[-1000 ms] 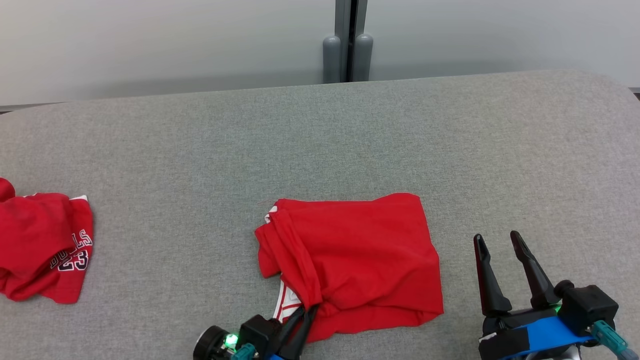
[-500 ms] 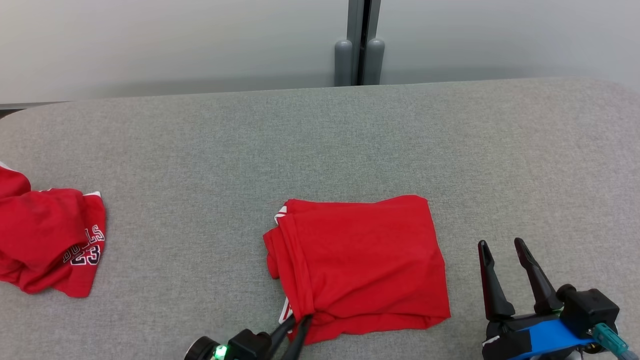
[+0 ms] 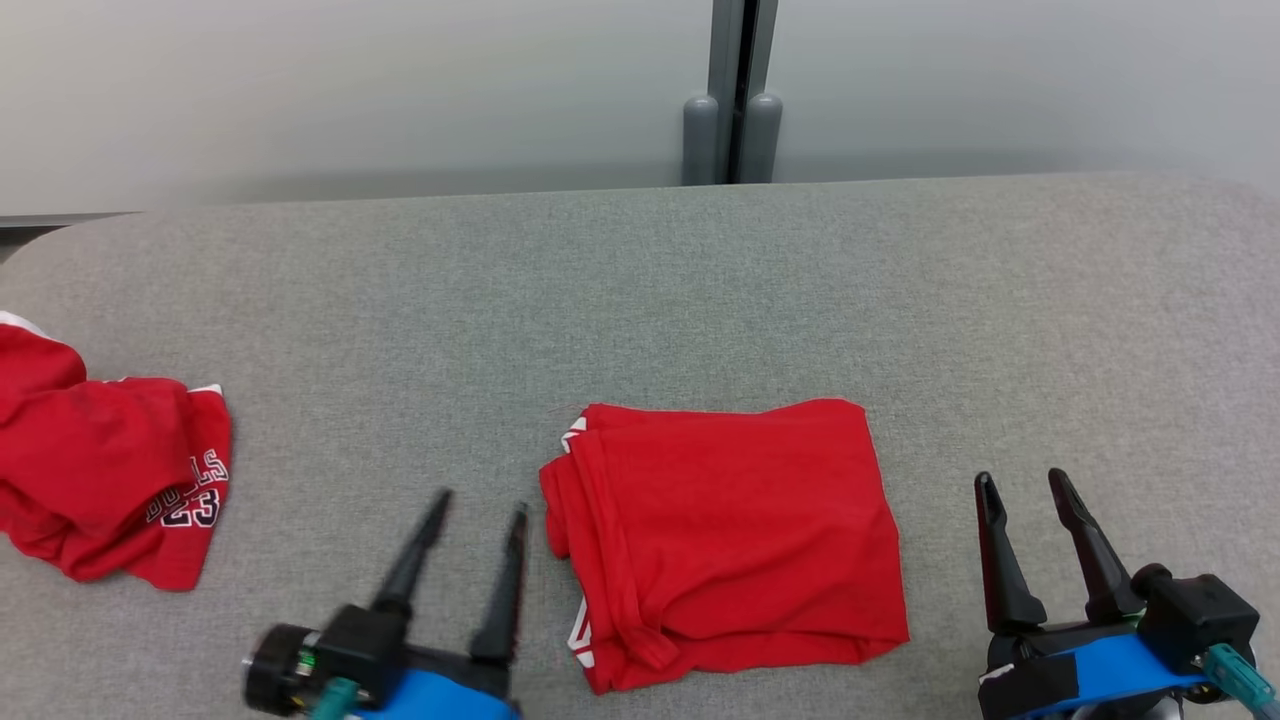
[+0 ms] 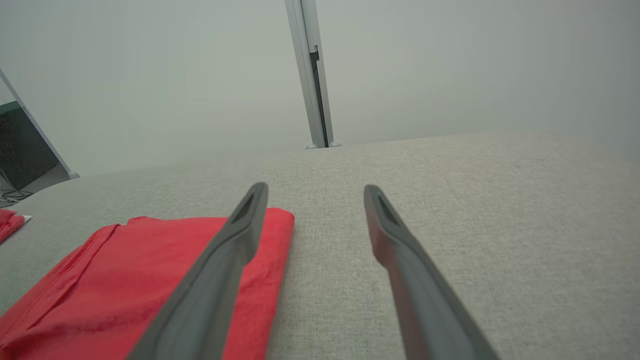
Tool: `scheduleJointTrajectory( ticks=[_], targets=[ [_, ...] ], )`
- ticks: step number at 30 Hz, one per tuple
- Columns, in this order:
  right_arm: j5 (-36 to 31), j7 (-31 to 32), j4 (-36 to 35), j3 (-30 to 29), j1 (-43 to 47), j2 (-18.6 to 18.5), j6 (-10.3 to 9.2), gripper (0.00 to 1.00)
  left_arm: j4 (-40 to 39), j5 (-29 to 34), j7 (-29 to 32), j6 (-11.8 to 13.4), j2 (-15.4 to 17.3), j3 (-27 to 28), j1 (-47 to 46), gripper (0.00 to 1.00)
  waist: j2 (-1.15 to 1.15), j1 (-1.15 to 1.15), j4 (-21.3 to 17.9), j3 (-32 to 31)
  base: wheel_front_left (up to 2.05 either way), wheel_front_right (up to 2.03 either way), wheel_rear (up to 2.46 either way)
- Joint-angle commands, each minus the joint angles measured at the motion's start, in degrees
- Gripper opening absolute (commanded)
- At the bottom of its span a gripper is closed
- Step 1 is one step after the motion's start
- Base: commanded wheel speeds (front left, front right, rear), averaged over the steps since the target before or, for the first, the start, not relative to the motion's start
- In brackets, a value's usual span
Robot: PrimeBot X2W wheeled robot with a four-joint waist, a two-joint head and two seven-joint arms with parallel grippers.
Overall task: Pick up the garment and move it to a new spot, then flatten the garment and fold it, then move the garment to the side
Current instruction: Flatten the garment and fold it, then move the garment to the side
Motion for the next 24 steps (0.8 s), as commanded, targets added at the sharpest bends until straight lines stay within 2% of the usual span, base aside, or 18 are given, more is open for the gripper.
scheduleJointTrajectory(
  ticks=[1,6,10,15,24],
  targets=[
    [-0.2,-0.2,-0.3,-0.2,-0.5,0.0,0.03,1.00,-1.2,0.4,-0.2,0.6,0.1,1.7,0.2,1.00,0.00,0.00,0.2,-0.2,0.00,0.00,0.00],
    [-0.3,-0.2,-0.9,-0.1,-0.4,0.0,0.03,1.00,-5.5,2.6,-0.2,2.0,0.4,9.3,0.8,1.00,0.00,0.00,0.8,-0.8,0.00,0.00,0.00],
    [-0.3,-0.2,-1.1,0.1,-0.4,0.0,0.03,1.00,-7.1,4.7,-0.2,2.0,0.9,13.7,1.4,1.00,0.00,0.00,1.1,-1.4,0.00,0.00,0.00],
    [-0.3,-0.2,-1.2,-0.4,0.8,0.0,0.03,1.00,-7.8,5.2,-0.2,1.8,-0.8,18.7,3.1,1.00,0.00,0.00,1.7,-2.8,0.00,0.00,0.00],
    [-0.8,-0.2,-0.9,-1.1,3.0,0.0,0.03,1.00,-4.6,6.2,-0.2,0.7,-2.3,22.6,5.5,1.00,0.00,0.00,2.4,-5.1,0.00,0.00,0.00]
  ],
)
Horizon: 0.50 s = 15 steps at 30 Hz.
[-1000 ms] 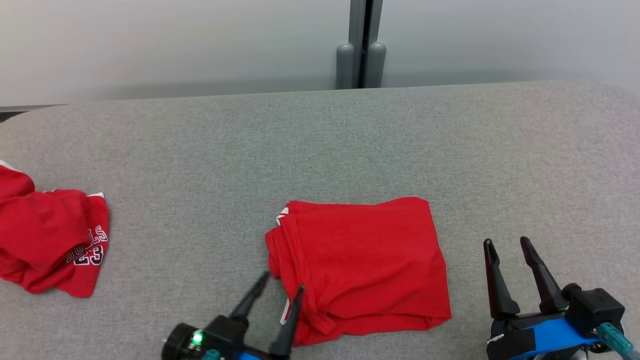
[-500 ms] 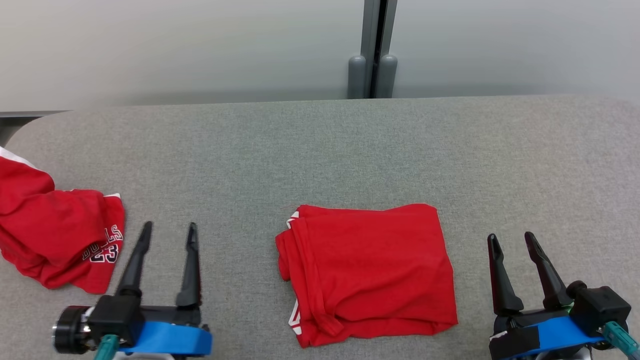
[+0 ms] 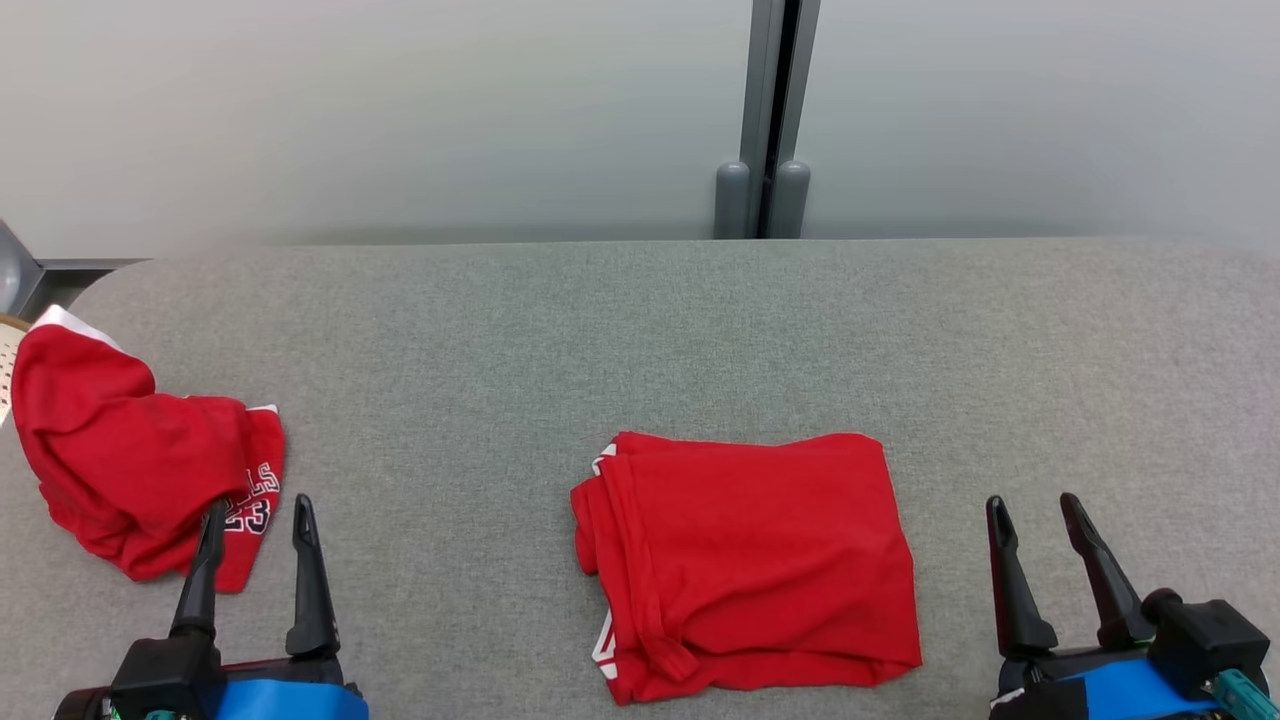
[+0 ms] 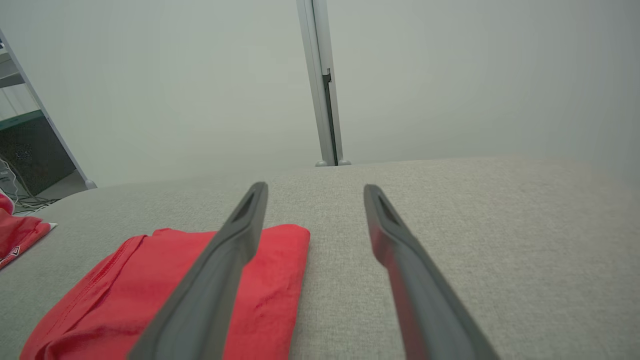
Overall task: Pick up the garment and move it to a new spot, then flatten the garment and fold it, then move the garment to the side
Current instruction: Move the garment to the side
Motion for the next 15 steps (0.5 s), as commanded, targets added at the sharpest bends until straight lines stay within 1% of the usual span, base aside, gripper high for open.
scheduleJointTrajectory(
  ticks=[1,5,15],
  targets=[
    [-0.5,-0.2,0.1,-0.2,0.9,0.0,0.03,1.00,0.5,0.1,-0.2,-0.4,-0.2,0.6,0.5,1.00,0.00,0.01,0.1,-0.3,0.00,0.00,0.00],
    [-0.9,-0.2,0.4,-0.4,1.9,0.0,0.03,1.00,2.0,0.8,-0.3,-1.0,-0.4,1.1,0.5,1.00,0.00,0.01,0.3,-0.7,0.00,0.00,0.00],
    [-1.6,0.9,-0.7,-0.5,3.5,0.0,0.03,1.00,3.9,2.3,-0.3,-1.4,-0.5,0.7,-1.4,1.00,0.00,0.01,0.4,-0.6,0.00,0.00,0.00]
  ],
)
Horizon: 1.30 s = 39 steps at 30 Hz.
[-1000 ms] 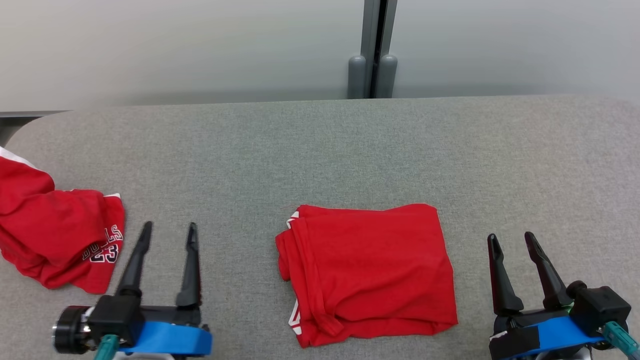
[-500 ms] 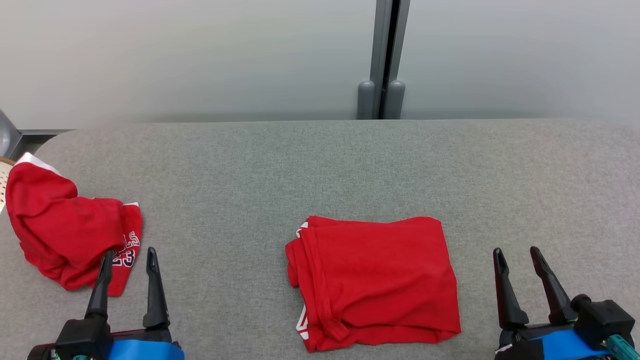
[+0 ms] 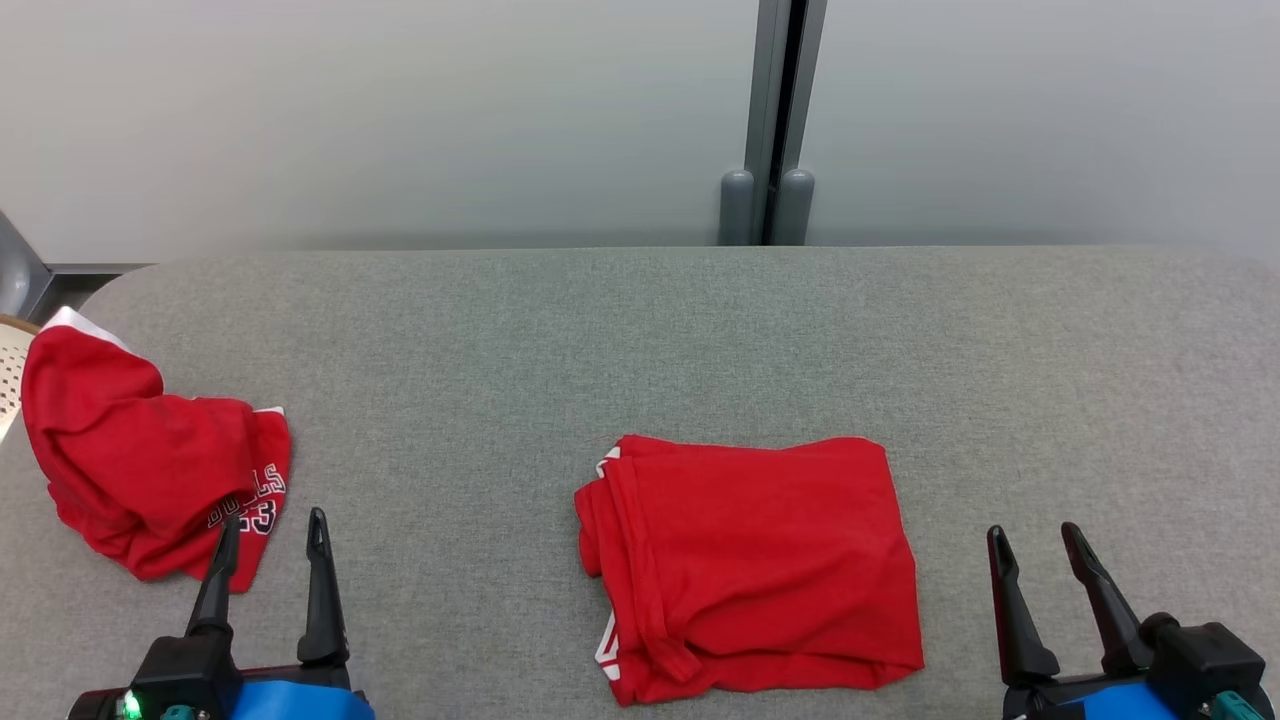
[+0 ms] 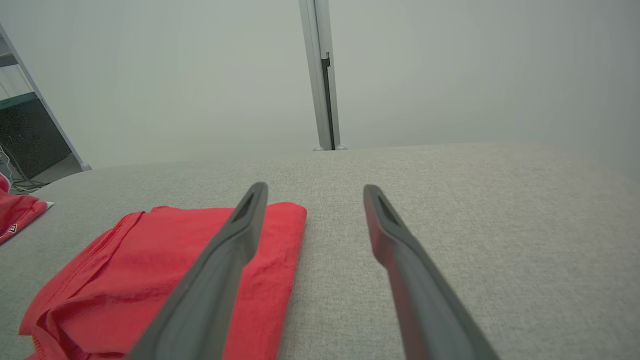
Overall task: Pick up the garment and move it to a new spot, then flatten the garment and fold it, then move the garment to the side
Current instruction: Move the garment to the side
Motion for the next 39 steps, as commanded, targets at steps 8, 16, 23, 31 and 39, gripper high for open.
scheduleJointTrajectory(
  ticks=[8,16,23,31,39],
  targets=[
    [-0.2,1.1,-0.9,-0.4,0.9,0.0,0.03,1.00,-0.4,0.9,-0.3,0.0,0.1,0.6,-1.6,1.00,0.00,0.00,0.0,0.4,0.00,0.00,0.00],
    [-0.6,1.2,-0.9,-0.1,0.6,0.0,0.03,1.00,-0.4,1.0,-0.3,-0.2,-0.1,0.9,-1.7,1.00,0.00,0.00,0.0,0.7,0.00,0.00,0.00],
    [-2.1,2.1,0.1,1.4,-3.8,0.0,0.03,1.00,-0.4,1.4,-0.3,-0.3,-0.6,0.6,-2.5,1.00,0.00,0.00,0.5,1.8,0.00,0.00,0.00],
    [-3.3,6.5,5.7,4.8,-11.9,0.0,0.03,1.00,-0.7,1.9,-0.3,-0.7,-1.1,-0.1,-3.8,1.00,0.00,0.00,2.2,3.2,0.00,0.00,0.00],
    [-3.6,8.0,14.4,3.5,-15.6,0.0,0.02,1.00,-1.0,2.1,-0.3,-0.8,-1.5,-0.3,-4.4,1.00,0.00,0.00,3.5,5.4,0.00,0.00,0.00]
  ],
)
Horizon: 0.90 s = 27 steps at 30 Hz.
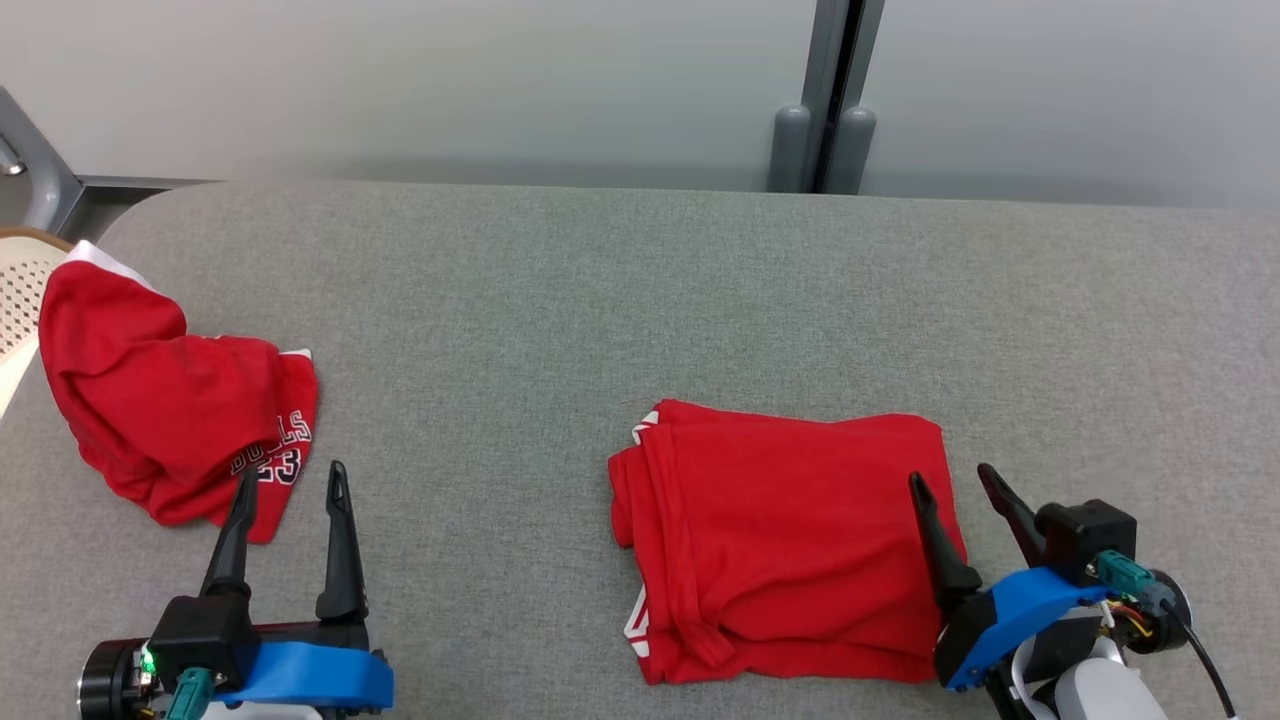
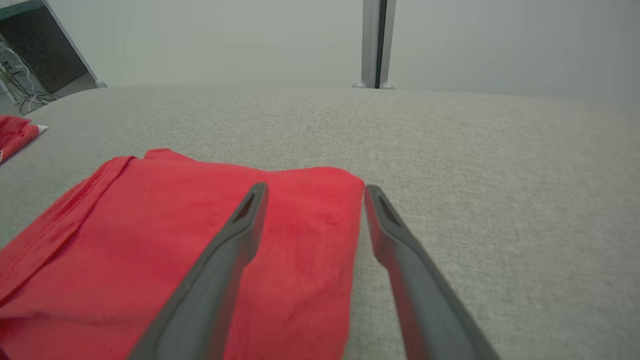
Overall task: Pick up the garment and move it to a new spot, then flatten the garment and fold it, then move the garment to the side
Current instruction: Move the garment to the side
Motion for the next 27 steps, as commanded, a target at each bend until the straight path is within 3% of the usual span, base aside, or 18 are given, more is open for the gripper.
scheduleJointTrajectory(
  ticks=[1,11,22,23,25,27],
  targets=[
    [0.0,0.0,1.0,-0.4,-1.1,0.0,0.02,1.00,0.0,0.0,-0.3,-0.2,0.1,0.2,-1.1,1.00,0.00,0.00,0.3,0.6,0.00,0.00,0.00],
    [2.5,-1.8,10.4,0.1,-3.3,0.0,0.02,1.00,1.1,0.4,-0.3,-1.0,-0.2,0.8,-2.8,1.00,0.00,0.00,0.2,2.6,0.00,0.00,0.00],
    [8.7,-3.9,18.6,7.7,-4.1,0.2,0.07,1.00,1.2,0.6,-0.3,-1.3,-0.8,0.6,-3.4,1.00,0.00,0.00,0.0,3.3,0.00,0.00,0.00],
    [9.8,-4.3,18.8,8.5,-4.2,0.2,0.08,0.85,1.3,0.6,-0.3,-1.4,-0.9,0.6,-3.4,1.00,0.00,0.00,0.0,3.3,0.00,0.00,0.00],
    [11.0,-4.7,19.4,9.5,-4.5,0.2,0.08,0.00,1.3,0.5,-0.3,-1.5,-1.0,0.6,-3.4,1.00,0.00,0.00,0.0,3.3,0.00,0.00,0.00],
    [11.0,-5.2,20.3,9.6,-5.0,0.2,0.05,0.00,1.4,0.5,-0.3,-1.5,-1.0,0.7,-3.4,1.00,0.00,0.00,0.0,3.3,0.00,0.00,0.00]
  ],
)
